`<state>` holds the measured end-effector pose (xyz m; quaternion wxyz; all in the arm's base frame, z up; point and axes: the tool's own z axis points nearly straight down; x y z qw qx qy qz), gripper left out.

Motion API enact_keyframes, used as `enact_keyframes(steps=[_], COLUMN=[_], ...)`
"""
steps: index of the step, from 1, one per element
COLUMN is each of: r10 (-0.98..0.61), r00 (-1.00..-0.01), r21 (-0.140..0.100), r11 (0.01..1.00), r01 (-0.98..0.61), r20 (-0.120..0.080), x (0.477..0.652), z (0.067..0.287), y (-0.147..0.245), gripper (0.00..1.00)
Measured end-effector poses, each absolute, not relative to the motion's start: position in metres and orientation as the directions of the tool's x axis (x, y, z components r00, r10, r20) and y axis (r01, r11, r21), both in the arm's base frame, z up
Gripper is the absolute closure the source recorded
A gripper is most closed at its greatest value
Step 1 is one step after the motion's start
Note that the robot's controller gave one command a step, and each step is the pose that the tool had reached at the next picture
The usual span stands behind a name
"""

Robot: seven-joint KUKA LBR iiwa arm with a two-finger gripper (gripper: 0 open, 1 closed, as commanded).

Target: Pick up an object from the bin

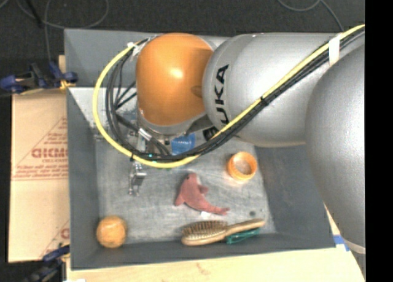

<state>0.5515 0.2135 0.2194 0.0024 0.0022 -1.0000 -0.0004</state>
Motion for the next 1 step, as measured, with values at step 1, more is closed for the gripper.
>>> enact_keyframes(steps=[1], r10=[-0.001], r00=[-1.0], r21=[0.002], r11=[1.0], r01=[-0.001], r20=[-0.003], x=[0.5535], z=[0.2239], y=[0.2124], gripper=[0.0])
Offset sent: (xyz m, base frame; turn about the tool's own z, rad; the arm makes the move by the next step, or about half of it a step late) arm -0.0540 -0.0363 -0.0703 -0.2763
